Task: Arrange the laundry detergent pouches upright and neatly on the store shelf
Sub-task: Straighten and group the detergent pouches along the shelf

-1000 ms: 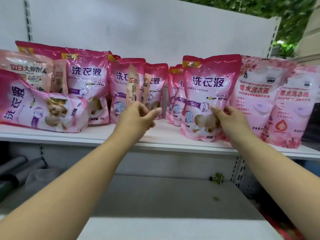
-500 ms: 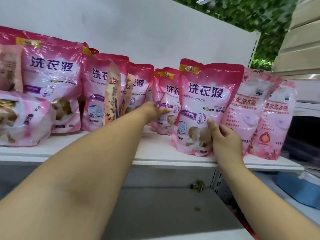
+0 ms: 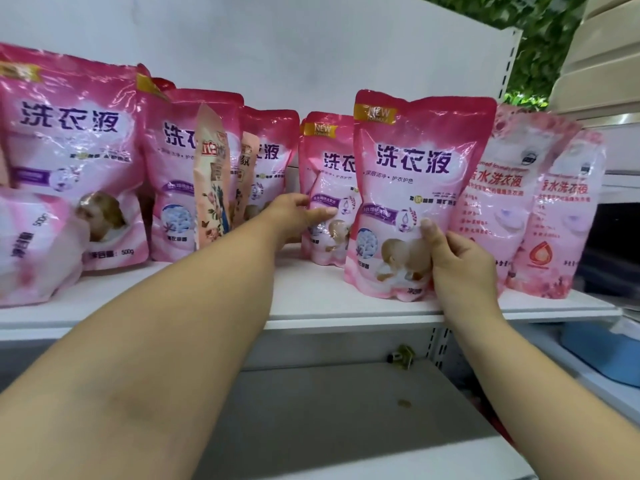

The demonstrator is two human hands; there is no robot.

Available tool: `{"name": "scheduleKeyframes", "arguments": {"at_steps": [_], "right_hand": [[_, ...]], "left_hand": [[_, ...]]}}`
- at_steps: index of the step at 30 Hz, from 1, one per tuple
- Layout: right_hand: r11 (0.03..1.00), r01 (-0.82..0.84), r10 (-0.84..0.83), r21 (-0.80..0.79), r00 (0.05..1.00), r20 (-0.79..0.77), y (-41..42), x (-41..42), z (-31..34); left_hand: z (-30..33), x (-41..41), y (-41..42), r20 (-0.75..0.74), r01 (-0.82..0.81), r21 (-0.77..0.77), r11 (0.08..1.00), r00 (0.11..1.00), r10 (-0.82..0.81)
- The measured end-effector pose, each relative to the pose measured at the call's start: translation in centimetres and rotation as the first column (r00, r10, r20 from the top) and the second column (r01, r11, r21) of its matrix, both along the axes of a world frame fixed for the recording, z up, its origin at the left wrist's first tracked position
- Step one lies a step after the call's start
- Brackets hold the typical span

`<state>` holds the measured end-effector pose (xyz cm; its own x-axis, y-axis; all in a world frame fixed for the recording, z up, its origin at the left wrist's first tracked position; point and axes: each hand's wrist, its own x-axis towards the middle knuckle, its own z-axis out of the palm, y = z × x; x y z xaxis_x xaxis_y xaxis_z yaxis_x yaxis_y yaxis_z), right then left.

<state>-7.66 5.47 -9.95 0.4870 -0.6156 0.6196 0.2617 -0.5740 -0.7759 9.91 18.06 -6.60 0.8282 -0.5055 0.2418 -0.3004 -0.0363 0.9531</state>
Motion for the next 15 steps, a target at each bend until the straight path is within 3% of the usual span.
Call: {"name": "scheduleKeyframes", "arguments": {"at_steps": [4,7,9,11,13,15], "right_hand": [[1.000,-0.015,0.015,-0.005,1.000,-0.007,0.0,0.1,0.0],[0.997,-0.075,0.076,0.020,0.996,-0.048,-0.1,0.0,0.4],[0.992,-0.126,0.129,0.031,0.987,-0.092,0.0,-0.1,0.7],[0.987,-0.154,0.160,0.055,0.977,-0.139,0.0,-0.2,1.0],[0.978,-0.196,0.206,0.075,0.964,-0.170,0.2,-0.3,1.2],[0.975,-0.206,0.219,0.085,0.955,-0.200,0.1,-0.2,1.4]], "left_hand": [[-0.1,-1.1,0.1,-0.021,0.009,0.006,1.000,1.000,-0.009],[0.8,-3.0,0.0,0.001,-0.134,0.005,0.991,0.991,0.134],[1.9,-5.0,0.6,0.014,-0.217,-0.076,0.973,0.976,0.219],[2.4,-7.4,1.5,0.072,-0.161,-0.130,0.978,0.983,0.171],[1.4,-9.7,2.1,0.151,-0.007,0.020,1.000,0.989,0.004],[-0.3,-11.3,2.5,0.237,0.029,0.212,0.977,0.968,-0.080]]}}
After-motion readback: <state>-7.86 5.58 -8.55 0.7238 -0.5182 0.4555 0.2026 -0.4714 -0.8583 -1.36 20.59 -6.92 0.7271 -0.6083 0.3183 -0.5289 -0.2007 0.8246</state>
